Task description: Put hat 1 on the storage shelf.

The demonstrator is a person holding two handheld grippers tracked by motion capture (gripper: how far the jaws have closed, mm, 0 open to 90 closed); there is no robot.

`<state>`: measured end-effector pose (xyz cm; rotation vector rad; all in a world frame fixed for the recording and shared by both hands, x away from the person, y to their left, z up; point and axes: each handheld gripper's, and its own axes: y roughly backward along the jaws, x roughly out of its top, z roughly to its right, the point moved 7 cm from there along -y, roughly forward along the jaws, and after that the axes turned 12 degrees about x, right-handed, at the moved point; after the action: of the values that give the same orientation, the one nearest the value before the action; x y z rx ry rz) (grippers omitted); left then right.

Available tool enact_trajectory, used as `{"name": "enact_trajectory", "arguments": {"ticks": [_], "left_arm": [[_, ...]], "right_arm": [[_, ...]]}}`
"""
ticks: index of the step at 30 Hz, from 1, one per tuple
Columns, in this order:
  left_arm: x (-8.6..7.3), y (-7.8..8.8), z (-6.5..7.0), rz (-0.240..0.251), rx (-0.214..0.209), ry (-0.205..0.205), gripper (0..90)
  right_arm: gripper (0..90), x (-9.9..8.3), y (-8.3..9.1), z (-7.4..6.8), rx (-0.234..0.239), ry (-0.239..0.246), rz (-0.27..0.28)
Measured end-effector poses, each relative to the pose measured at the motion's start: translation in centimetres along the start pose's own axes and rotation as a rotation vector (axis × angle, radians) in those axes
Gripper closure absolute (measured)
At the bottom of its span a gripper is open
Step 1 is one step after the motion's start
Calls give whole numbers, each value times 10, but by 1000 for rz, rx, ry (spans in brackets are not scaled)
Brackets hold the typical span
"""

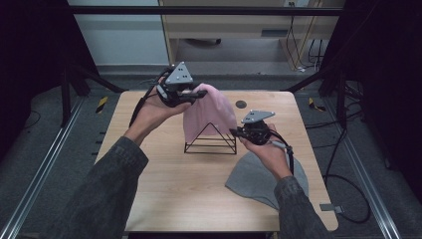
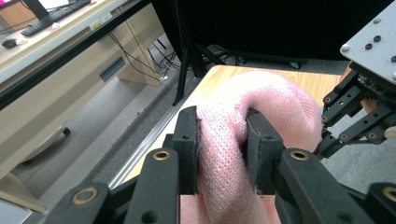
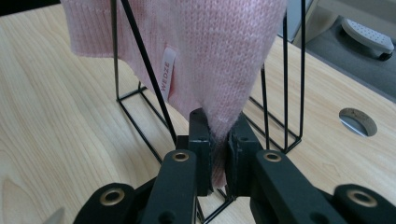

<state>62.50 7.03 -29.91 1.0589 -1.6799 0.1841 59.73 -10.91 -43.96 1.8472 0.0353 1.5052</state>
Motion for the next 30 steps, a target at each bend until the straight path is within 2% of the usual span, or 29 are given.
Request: {"name": "enact_trajectory", "arguments": {"ticks": [4,7,10,15,18,22,24,27,30], "left_arm": [[-5,-2,7,-9,-16,8,680],[-8,-4,11,-44,-26,22,685],[-9,-6,17,-65,-31,11,694],[-16,-12,25,-67,-52,36,699],[-20,-13,29,-78,-59,37,699],[-22,-14,34,-84,-69,28,699],[-22,-16,36,-90,-71,26,699],[-22,-17,40,-94,-74,14,698],[-24,-18,41,-106,-78,17,696]], "right_arm": [[828,-8,-2,2,-2,-9,-16],[828,-13,-3,4,-6,-15,-26],[827,-20,-5,7,-6,-34,-29],[807,-29,-9,7,-2,-49,-48],[660,-33,-7,6,3,-57,-62],[423,-39,7,4,-40,-64,-52],[377,-45,16,4,-74,-65,-57],[328,-51,26,-1,-101,-77,-35],[309,-58,35,-9,-123,-94,16]]}}
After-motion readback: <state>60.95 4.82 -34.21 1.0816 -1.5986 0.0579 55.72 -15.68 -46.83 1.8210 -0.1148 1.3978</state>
